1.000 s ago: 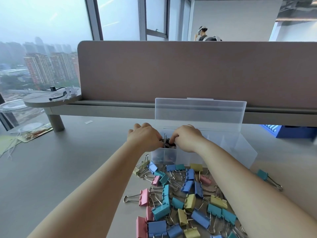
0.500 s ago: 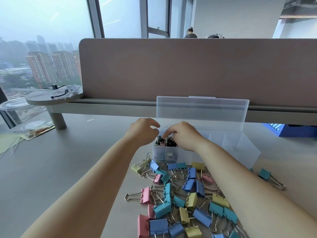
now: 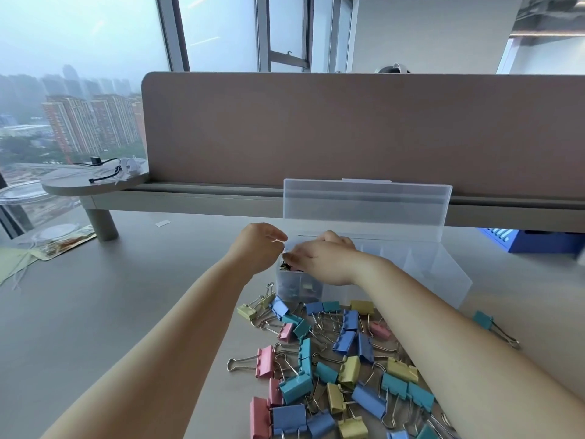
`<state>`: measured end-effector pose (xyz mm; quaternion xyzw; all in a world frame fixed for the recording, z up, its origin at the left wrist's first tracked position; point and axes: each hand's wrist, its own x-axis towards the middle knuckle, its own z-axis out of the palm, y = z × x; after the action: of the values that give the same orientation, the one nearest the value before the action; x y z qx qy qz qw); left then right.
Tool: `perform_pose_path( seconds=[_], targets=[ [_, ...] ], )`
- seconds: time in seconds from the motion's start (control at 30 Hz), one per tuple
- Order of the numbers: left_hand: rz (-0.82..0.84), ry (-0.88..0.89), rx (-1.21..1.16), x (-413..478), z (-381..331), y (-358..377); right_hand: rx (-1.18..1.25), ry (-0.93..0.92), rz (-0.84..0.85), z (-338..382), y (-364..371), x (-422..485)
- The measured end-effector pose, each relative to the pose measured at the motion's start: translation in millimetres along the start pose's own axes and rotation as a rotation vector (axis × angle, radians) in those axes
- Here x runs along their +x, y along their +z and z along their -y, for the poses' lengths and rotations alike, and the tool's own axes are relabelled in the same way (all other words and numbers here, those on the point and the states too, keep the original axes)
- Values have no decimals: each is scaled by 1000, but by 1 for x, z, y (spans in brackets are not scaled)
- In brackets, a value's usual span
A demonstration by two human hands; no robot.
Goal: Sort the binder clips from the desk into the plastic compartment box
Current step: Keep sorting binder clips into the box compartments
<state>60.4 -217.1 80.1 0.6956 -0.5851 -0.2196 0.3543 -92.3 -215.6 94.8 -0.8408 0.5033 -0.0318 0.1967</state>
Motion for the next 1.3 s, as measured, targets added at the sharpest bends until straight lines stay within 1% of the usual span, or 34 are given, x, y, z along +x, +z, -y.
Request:
perform_pose_path(
  seconds=[0.1,0.17,0.2,0.3,0.4,0.5,0.57,0.63,0.7,0.77,0.8,0.9,0.93,1.0,1.07,1.13,1.2,1.23,1.3],
  targets=[
    [16,14,6,-1,3,1,63,7,-66,-5,2,0],
    [37,34,57,-3,6,1,35,38,-41,-7,3,4],
    [42,43,102,-3,7,1,27,40,-35,-8,2,5],
    [27,66,236,-3,8,1,33,23,-105,-11,-3,7],
    [32,84,315,-5,4,0,14,21,-99,-18,-6,9],
    [38,130,469,-9,-1,0,-11,29,-163,-23,-10,9],
    [21,203,586,-14,-8,0,-55,66,-152,-28,-10,8],
    [59,242,639,-17,-13,-2,-52,107,-111,-32,-5,8],
    [109,251,662,-17,-17,-4,-26,89,-142,-31,-5,8],
    [107,264,648,-15,-18,-5,-8,43,-211,-28,-8,4],
    [104,270,647,-14,-18,-5,-5,20,-219,-26,-10,1],
    [188,239,714,-13,-15,0,-49,-15,-143,-22,-9,-7],
    [211,221,713,-13,-14,1,-42,-19,-140,-23,-7,-7],
    [195,215,642,-15,-11,1,39,-48,-207,-30,-4,-6],
    [109,237,514,-20,-7,-4,179,-70,-274,-35,-5,-13],
    [19,257,350,-29,1,-11,257,-98,-334,-37,-4,-28],
    [-36,260,212,-43,11,-17,262,-122,-437,-40,3,-47],
    [-58,234,166,-51,17,-19,248,-128,-479,-39,8,-56],
    [-99,122,95,-66,34,-23,214,-135,-482,-37,22,-69]
  ],
)
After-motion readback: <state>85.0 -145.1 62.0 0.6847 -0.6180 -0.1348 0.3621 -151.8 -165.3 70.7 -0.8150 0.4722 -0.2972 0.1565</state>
